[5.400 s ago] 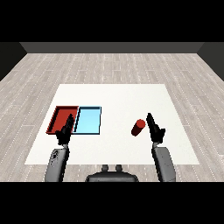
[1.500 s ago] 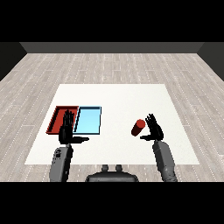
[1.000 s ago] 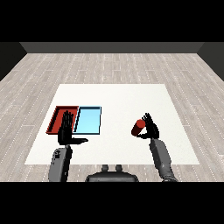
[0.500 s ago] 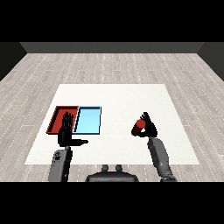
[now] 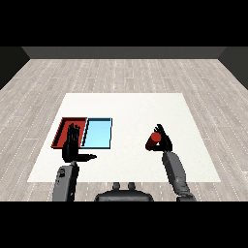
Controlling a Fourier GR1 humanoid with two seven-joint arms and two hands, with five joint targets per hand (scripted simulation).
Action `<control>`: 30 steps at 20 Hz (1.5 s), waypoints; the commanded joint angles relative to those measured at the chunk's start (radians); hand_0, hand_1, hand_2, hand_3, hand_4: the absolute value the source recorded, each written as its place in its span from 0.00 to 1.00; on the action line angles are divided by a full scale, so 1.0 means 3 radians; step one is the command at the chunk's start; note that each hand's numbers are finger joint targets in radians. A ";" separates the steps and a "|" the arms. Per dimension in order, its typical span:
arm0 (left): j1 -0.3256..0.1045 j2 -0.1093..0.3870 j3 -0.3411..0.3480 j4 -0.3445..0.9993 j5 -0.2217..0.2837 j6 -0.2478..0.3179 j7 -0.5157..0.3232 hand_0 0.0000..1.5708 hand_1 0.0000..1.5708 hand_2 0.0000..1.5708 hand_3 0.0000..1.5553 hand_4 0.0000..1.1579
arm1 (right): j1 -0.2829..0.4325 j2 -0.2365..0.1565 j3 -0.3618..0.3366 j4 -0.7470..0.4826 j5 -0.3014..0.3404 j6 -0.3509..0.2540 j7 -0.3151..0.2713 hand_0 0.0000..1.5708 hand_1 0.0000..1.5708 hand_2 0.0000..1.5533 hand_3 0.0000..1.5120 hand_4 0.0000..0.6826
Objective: Pick the red can and put it in the red box
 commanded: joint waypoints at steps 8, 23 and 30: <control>-0.0173 0.0077 0.0144 0.0158 0.0090 -0.0036 0.0009 0.00 0.00 0.00 0.00 0.00 | -0.0065 0.0173 0.0155 -0.0050 0.0101 -0.0243 0.0047 0.00 0.00 0.00 0.00 0.00; 0.0205 -0.0139 -0.0141 -0.0176 -0.0120 0.0087 -0.0055 0.00 0.00 0.00 0.00 0.00 | -0.0340 0.0114 0.0134 0.0348 0.0311 -0.0611 0.0060 0.97 0.97 0.97 0.97 0.72; -0.0115 0.0077 0.0175 0.0057 0.0202 -0.0078 0.0100 0.00 0.00 0.00 0.00 0.00 | -0.0325 0.0093 0.0206 0.0498 0.0567 -0.0912 0.0009 0.98 0.98 0.95 0.94 0.84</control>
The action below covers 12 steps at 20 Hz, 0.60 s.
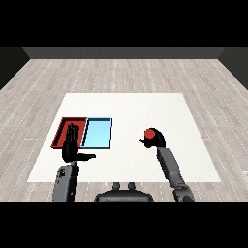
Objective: Pick the red can and put it in the red box
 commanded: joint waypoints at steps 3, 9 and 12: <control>-0.0021 0.0033 0.0062 -0.0020 0.0075 -0.0029 0.0012 0.00 0.00 0.00 0.00 0.00 | -0.0095 -0.0044 0.0076 0.0138 0.0202 -0.0170 0.0075 0.97 0.97 0.95 0.94 0.81; -0.0036 -0.0083 -0.0150 -0.0160 -0.0127 0.0162 0.0180 0.00 0.00 0.00 0.00 0.00 | -0.0012 0.0024 0.0095 -0.0043 0.0205 -0.0213 0.0150 0.99 0.99 0.95 0.93 0.81; -0.0152 -0.0016 -0.0021 0.0050 -0.0034 0.0085 0.0087 0.00 0.00 0.00 0.00 0.00 | 0.0148 0.0134 0.0209 -0.0298 0.0269 -0.0327 0.0218 0.99 0.99 0.95 0.93 0.82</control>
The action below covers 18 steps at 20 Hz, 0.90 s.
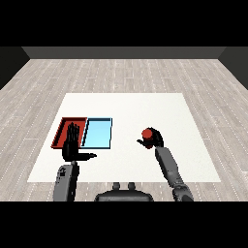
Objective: Pick the red can and put it in the red box
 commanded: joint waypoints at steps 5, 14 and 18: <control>-0.0012 0.0063 0.0047 0.0140 0.0048 -0.0121 -0.0104 0.00 0.00 0.00 0.00 0.00 | -0.0013 -0.0027 -0.0031 -0.0546 -0.0074 -0.0048 0.0076 0.98 0.98 0.95 0.91 0.86; -0.0112 0.0013 -0.0060 0.0102 -0.0070 -0.0004 0.0073 0.00 0.00 0.00 0.00 0.00 | 0.0532 -0.0142 0.0015 -0.1478 -0.0156 0.0074 0.0153 0.96 0.96 0.94 0.91 0.89; -0.0154 -0.0034 -0.0280 -0.0144 -0.0082 -0.0053 0.0326 0.00 0.00 0.00 0.00 0.00 | 0.0608 -0.0203 -0.0053 -0.2282 -0.0390 0.0101 0.0434 0.96 0.96 0.95 0.93 0.94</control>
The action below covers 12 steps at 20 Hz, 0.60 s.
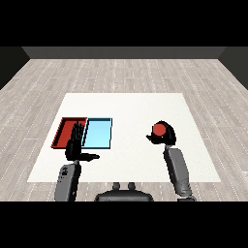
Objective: Pick the red can and put it in the red box
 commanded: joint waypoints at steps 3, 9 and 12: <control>-0.0064 -0.0113 -0.0499 -0.0216 -0.0215 0.0273 0.0394 0.00 0.00 0.00 0.00 0.00 | 0.0189 0.0013 0.0047 -0.0771 -0.0089 -0.0017 0.0139 0.94 0.94 0.92 0.92 0.93; -0.0231 -0.0116 -0.0734 -0.0195 -0.0314 0.0404 0.0674 0.00 0.00 0.00 0.00 0.00 | -0.0416 0.0314 0.1034 -0.0288 0.0058 -0.1220 -0.0015 0.94 0.94 0.92 0.92 0.93; -0.0268 -0.0116 -0.0893 -0.0239 -0.0395 0.0612 0.0785 0.00 0.00 0.00 0.00 0.00 | -0.0398 0.0317 0.1019 -0.0441 0.0018 -0.1205 0.0064 0.92 0.92 0.90 0.91 0.92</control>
